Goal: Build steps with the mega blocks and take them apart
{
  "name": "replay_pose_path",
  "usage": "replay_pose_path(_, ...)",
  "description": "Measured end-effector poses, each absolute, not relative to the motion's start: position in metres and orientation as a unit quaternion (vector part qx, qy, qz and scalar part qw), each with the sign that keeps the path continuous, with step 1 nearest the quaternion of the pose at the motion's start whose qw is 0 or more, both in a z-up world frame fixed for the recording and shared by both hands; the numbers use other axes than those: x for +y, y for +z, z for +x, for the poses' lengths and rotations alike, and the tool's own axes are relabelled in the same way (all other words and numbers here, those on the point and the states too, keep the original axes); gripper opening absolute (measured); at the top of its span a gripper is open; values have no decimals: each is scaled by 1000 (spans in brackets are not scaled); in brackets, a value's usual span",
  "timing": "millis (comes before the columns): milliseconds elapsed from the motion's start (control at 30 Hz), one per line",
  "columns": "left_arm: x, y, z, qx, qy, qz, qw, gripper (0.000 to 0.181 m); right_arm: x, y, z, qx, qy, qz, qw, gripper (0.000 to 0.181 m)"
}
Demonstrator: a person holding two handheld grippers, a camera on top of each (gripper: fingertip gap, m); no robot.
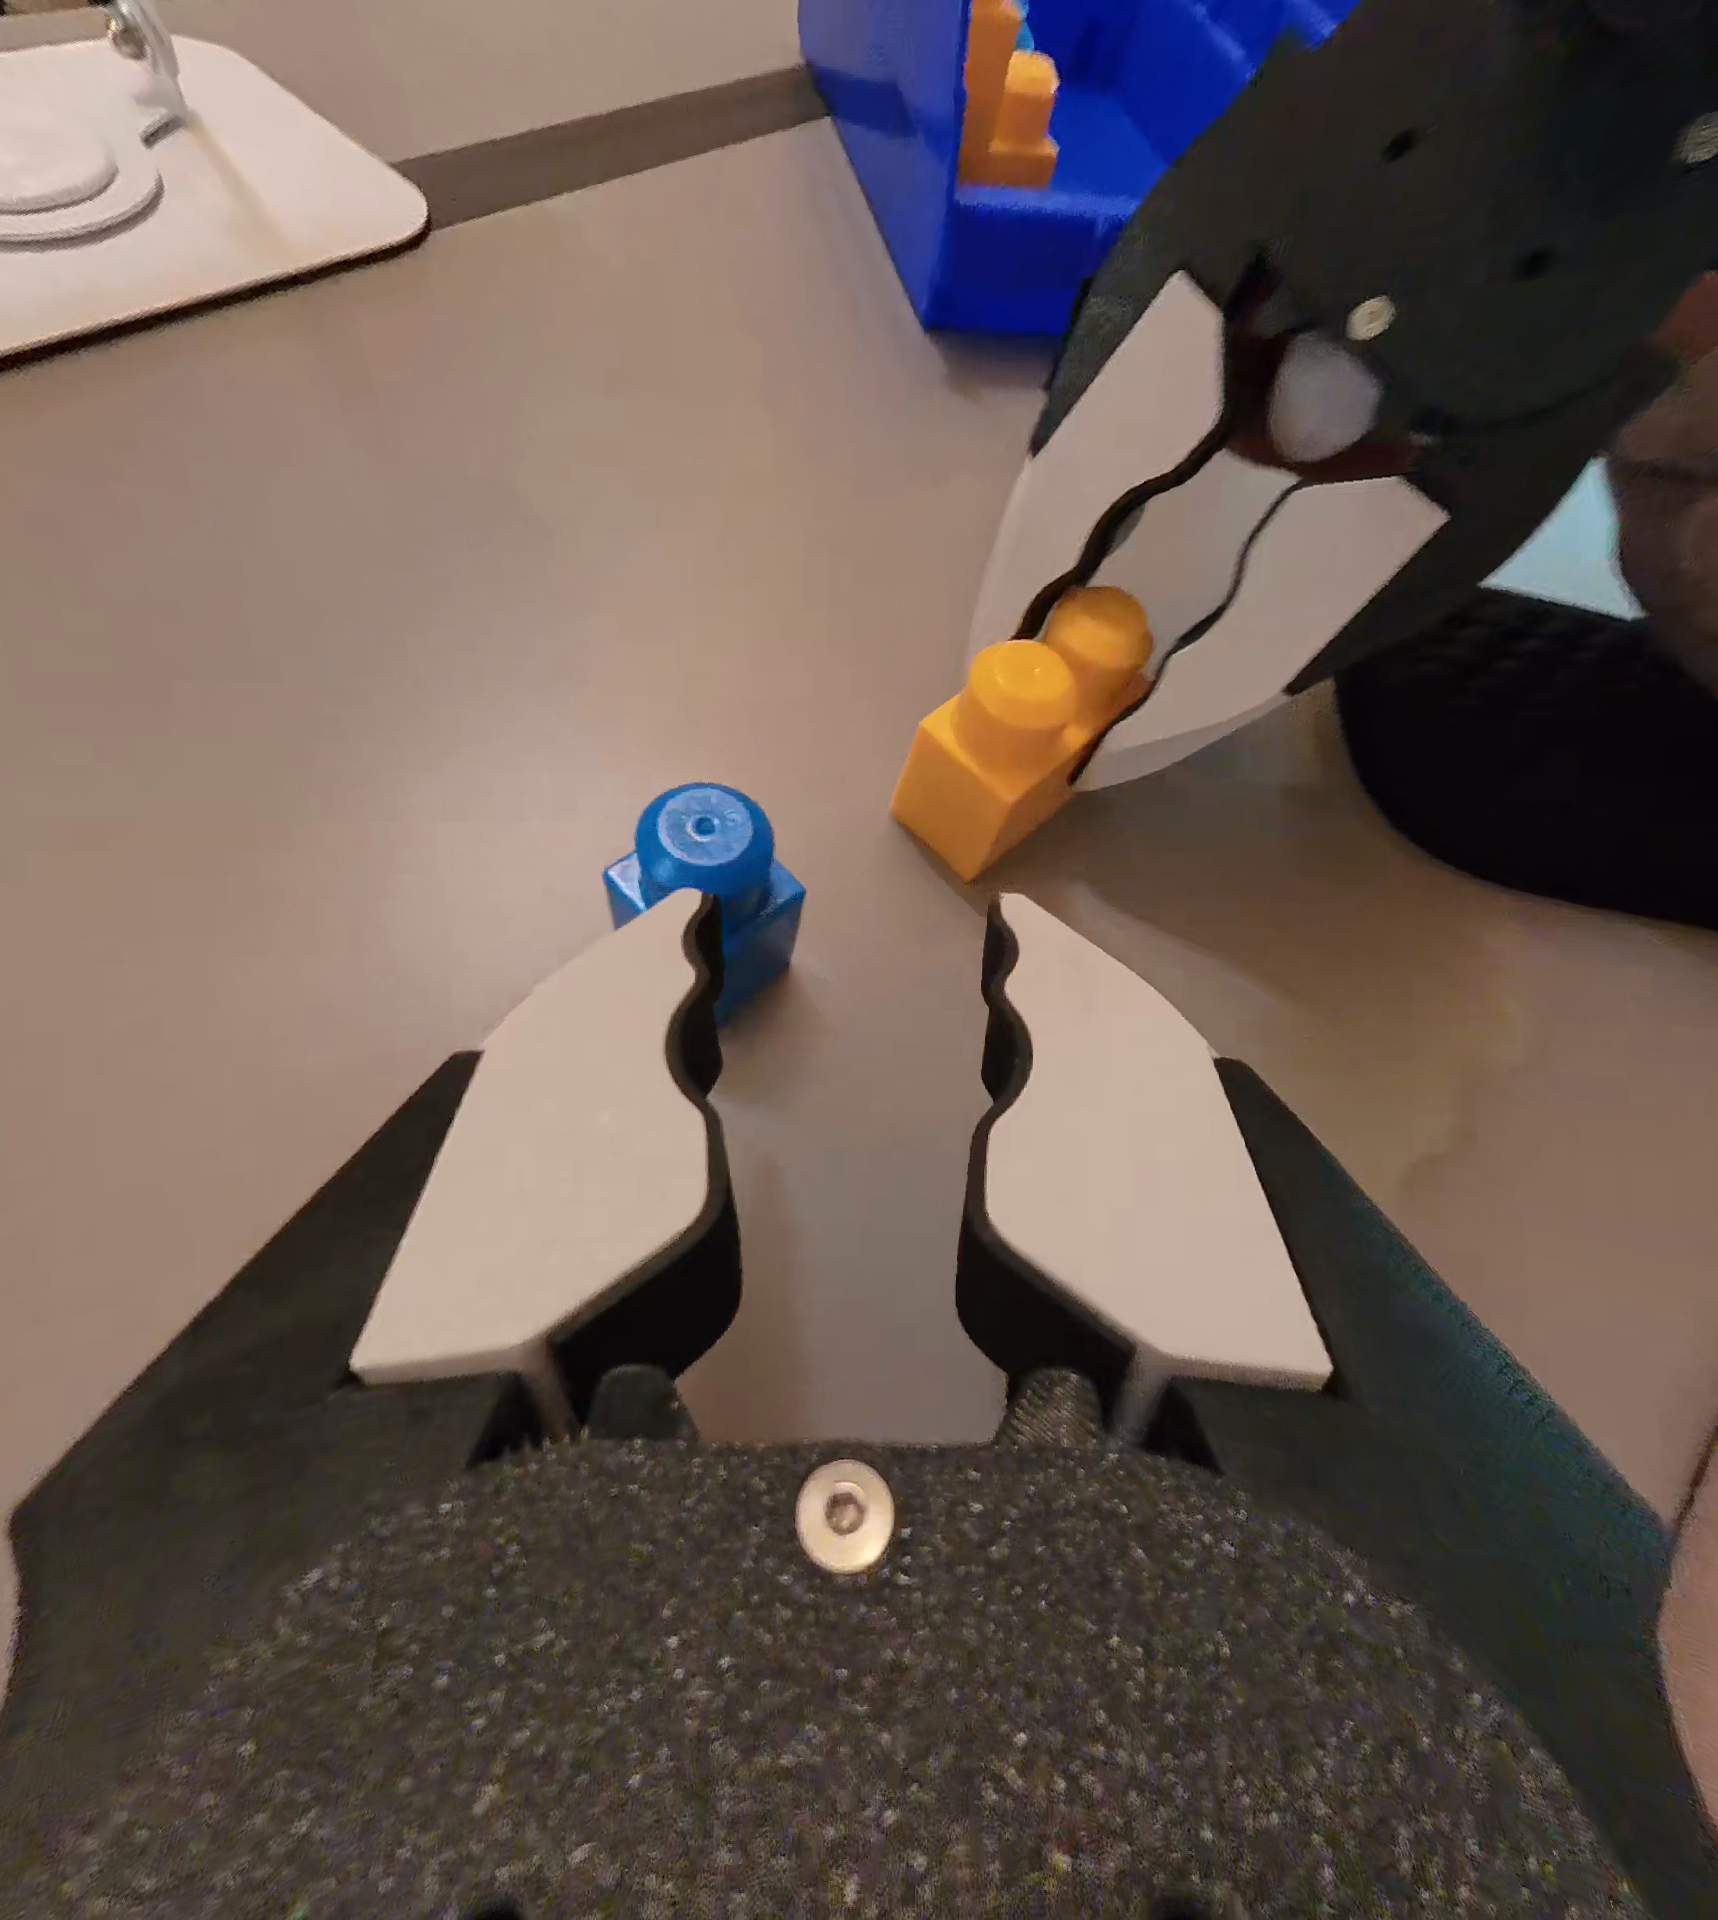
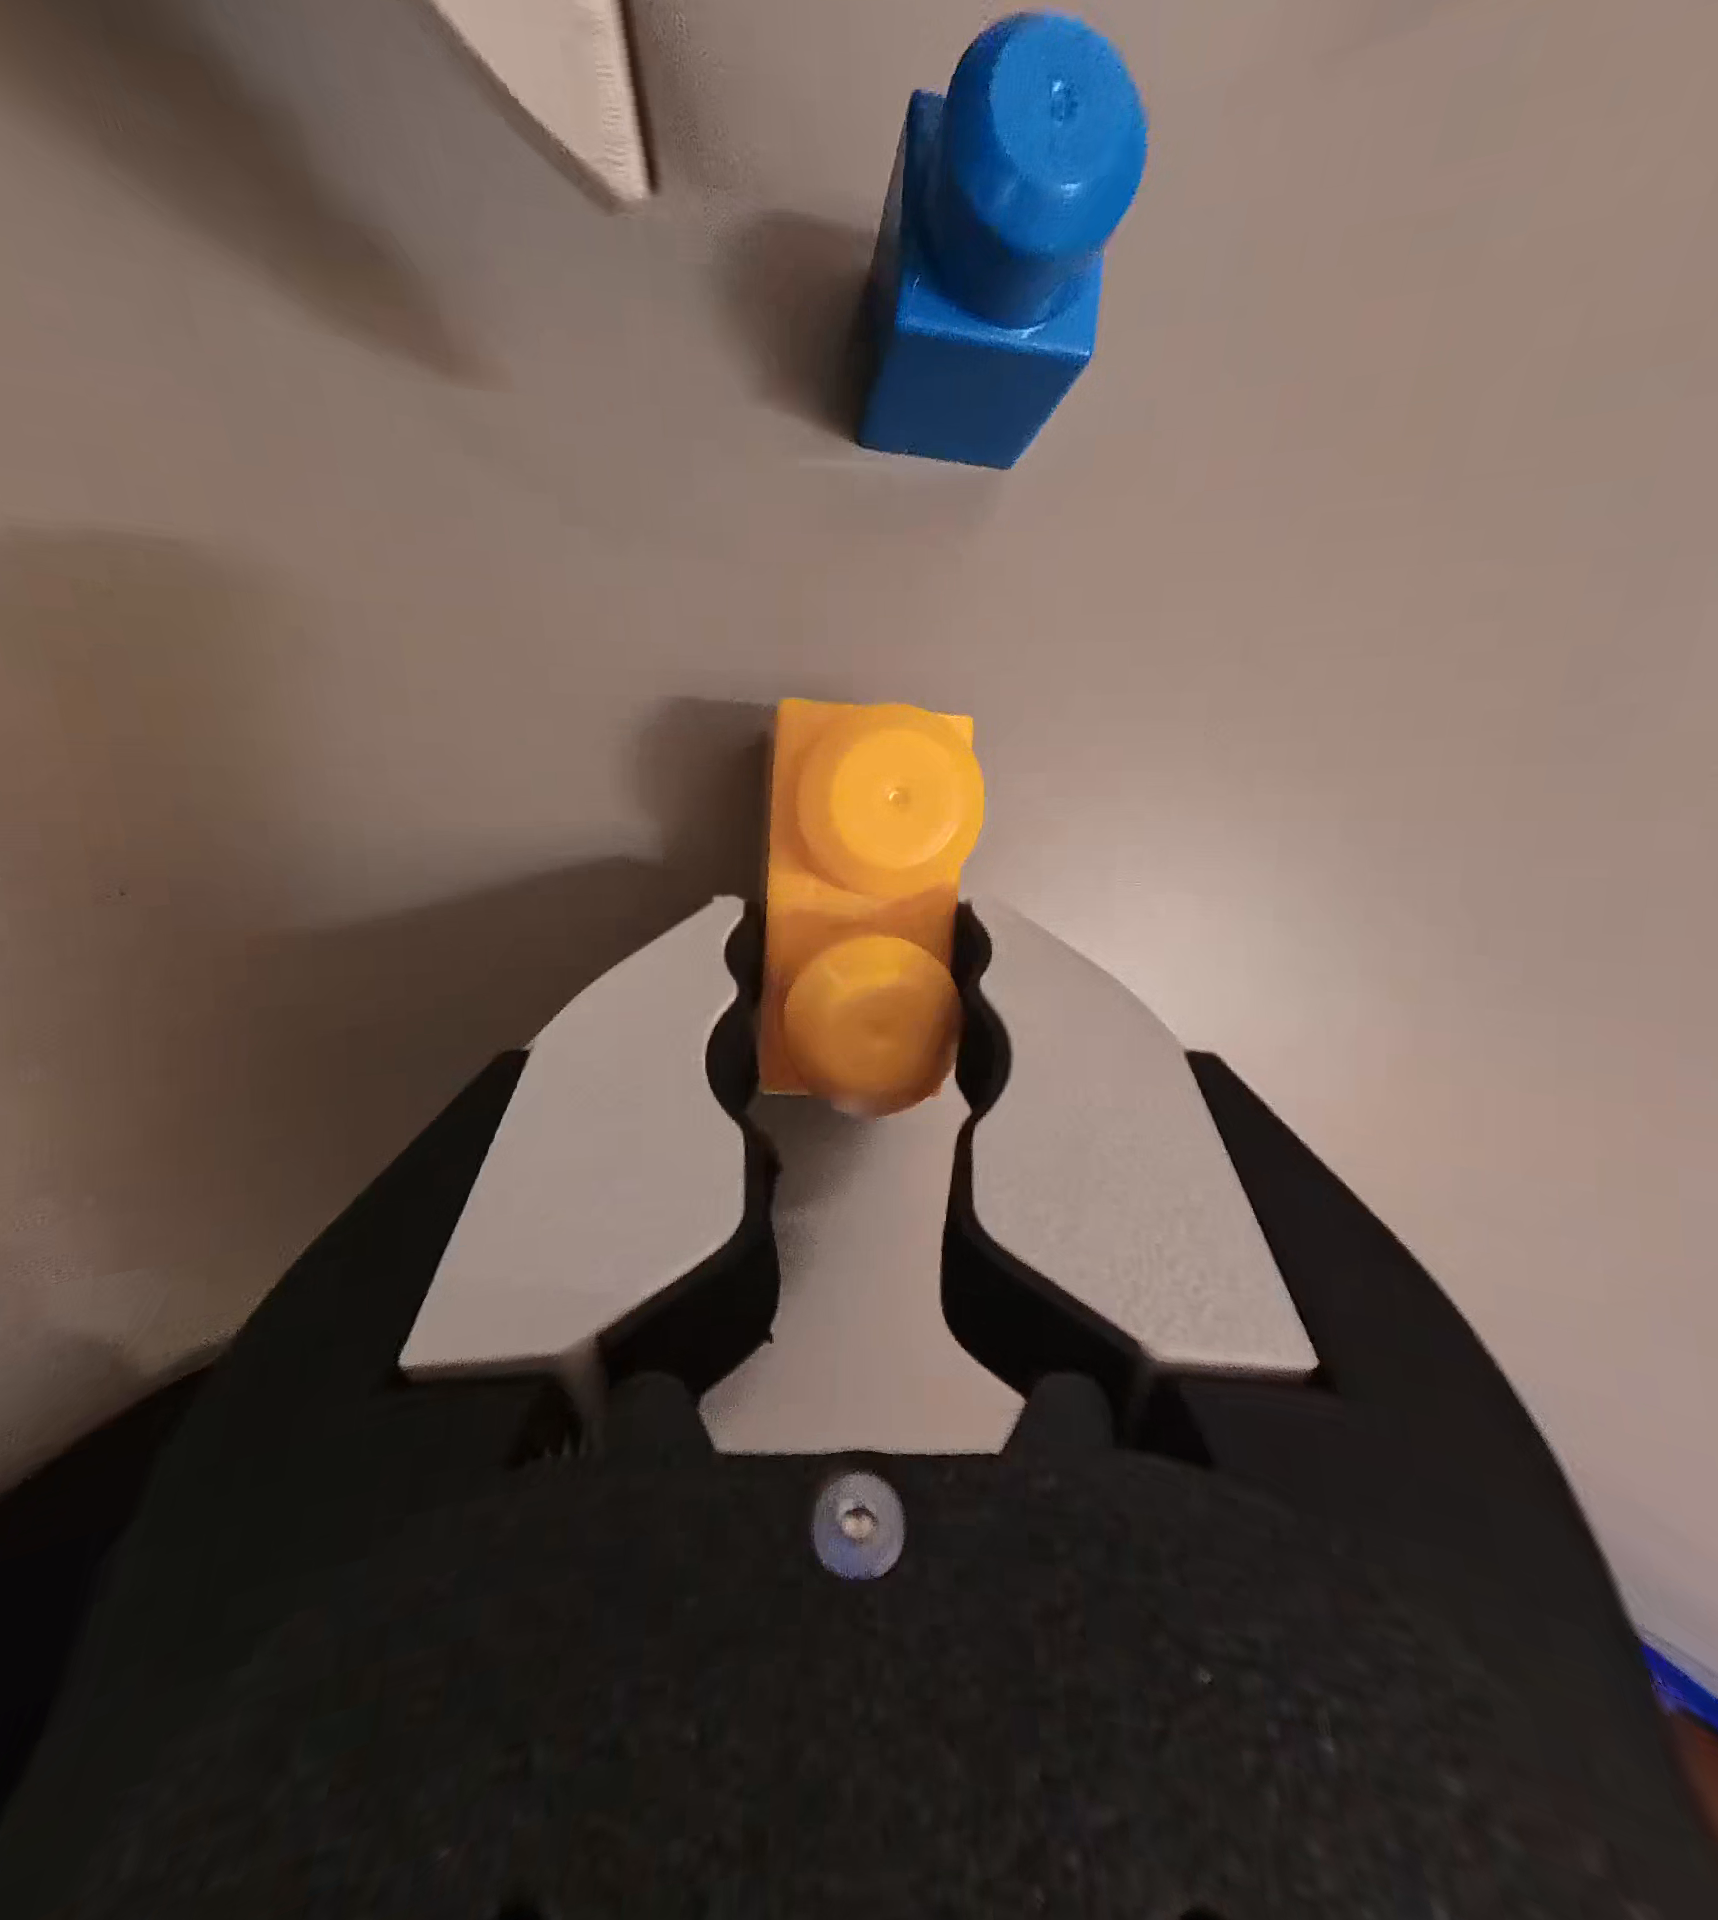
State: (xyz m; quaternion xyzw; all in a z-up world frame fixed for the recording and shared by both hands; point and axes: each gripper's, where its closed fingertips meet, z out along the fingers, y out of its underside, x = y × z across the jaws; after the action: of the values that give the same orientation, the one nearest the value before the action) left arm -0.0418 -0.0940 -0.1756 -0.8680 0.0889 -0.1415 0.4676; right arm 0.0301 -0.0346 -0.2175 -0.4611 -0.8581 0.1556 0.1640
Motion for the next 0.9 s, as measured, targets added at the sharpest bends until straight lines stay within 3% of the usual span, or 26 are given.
replay_pose_path(100, -99, -163, -34, 87, -185, -842, 499, 49, -38, -207, 26, -841, 211, -468, 171, 34)
replay_pose_path(367, -111, -107, -4, 114, -305, -736, 593, 56, -80, -94, 20, -664, 610, -353, 248, 35)
replay_pose_path(533, -115, -77, 16, 145, -335, -686, 629, 55, -107, -79, 18, -617, 683, -311, 237, 34)
replay_pose_path(900, -122, -62, 11, 152, -298, -663, 669, 37, -128, -73, 9, -598, 707, -298, 231, 34)
